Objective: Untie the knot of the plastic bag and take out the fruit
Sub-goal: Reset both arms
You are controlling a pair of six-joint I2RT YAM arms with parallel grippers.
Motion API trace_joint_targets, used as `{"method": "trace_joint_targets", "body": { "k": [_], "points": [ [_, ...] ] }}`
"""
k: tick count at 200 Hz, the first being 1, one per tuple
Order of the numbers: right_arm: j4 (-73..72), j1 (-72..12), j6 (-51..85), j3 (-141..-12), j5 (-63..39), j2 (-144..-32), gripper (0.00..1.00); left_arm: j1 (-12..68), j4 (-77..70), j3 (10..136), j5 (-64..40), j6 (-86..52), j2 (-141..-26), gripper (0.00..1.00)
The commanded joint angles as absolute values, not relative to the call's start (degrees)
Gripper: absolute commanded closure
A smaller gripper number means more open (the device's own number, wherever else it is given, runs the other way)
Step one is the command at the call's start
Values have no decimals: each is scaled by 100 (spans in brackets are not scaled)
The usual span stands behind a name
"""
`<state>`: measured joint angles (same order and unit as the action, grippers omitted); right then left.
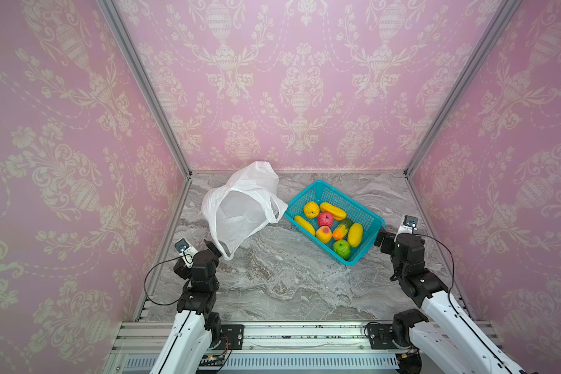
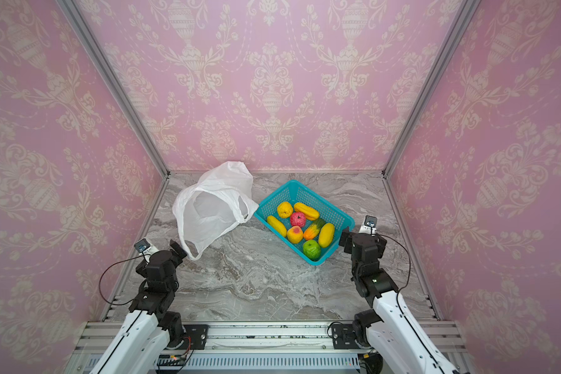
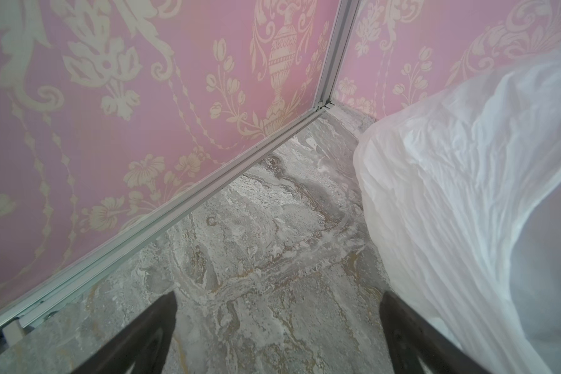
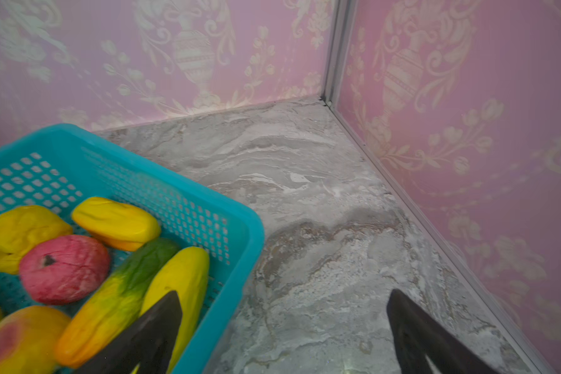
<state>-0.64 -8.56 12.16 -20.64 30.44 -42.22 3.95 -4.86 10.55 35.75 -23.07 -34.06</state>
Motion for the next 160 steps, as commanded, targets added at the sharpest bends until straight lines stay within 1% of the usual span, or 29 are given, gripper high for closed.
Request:
{"method": "trace_joint_targets", "body": {
  "k": [1, 20, 38, 46, 57, 71, 90, 100, 109, 121, 132, 145, 160],
  "points": [
    [-1070, -351, 1300, -1735, 3246, -4535, 0, 311, -2386, 542, 3577, -1317, -4298, 1],
    [-1604, 68, 1550, -1717, 2913, -5362, 0, 291, -2201, 1061, 3771, -1225, -5311, 1],
    [-2709, 196, 1458, -1638, 2631, -6335, 0, 273, -2203, 1588, 3963, -1161, -6332, 1],
    [-2566, 194, 1416, -1858, 2404, -6603, 0, 276, -2251, 1794, 3906, -1048, -6714, 1],
    [-2770, 207, 1299, -2028, 2073, -6949, 0, 280, -2486, 1953, 3905, -956, -7085, 1],
    [-3140, 211, 1136, -2154, 1440, -7316, 0, 274, -3159, 1878, 3929, -931, -7293, 1],
    [-3722, 209, 1019, -2166, 868, -7624, 0, 210, -4918, 1344, 3554, -777, -7531, 1],
    [-4091, 211, 1004, -2082, 857, -7712, 0, 132, -5702, 1133, 3389, -790, -7750, 1],
    [-4484, 211, 918, -1947, 890, -7774, 0, 20, -6065, 1087, 3253, -846, -7978, 1],
    [-5506, 219, 927, -1738, 1004, -8218, 0, -108, -6470, 1032, 2924, -899, -8274, 1],
    [-4885, 88, 788, -1951, 994, -8128, 0, -149, -6894, 1011, 2810, -855, -8590, 1],
    [-4986, 19, 680, -2013, 1001, -8262, 0, -160, -7271, 1022, 2577, -727, -8857, 1],
    [-5271, -21, 672, -1856, 1126, -8276, 0, -158, -6812, 1162, 2409, -718, -8751, 1]
  ]
}}
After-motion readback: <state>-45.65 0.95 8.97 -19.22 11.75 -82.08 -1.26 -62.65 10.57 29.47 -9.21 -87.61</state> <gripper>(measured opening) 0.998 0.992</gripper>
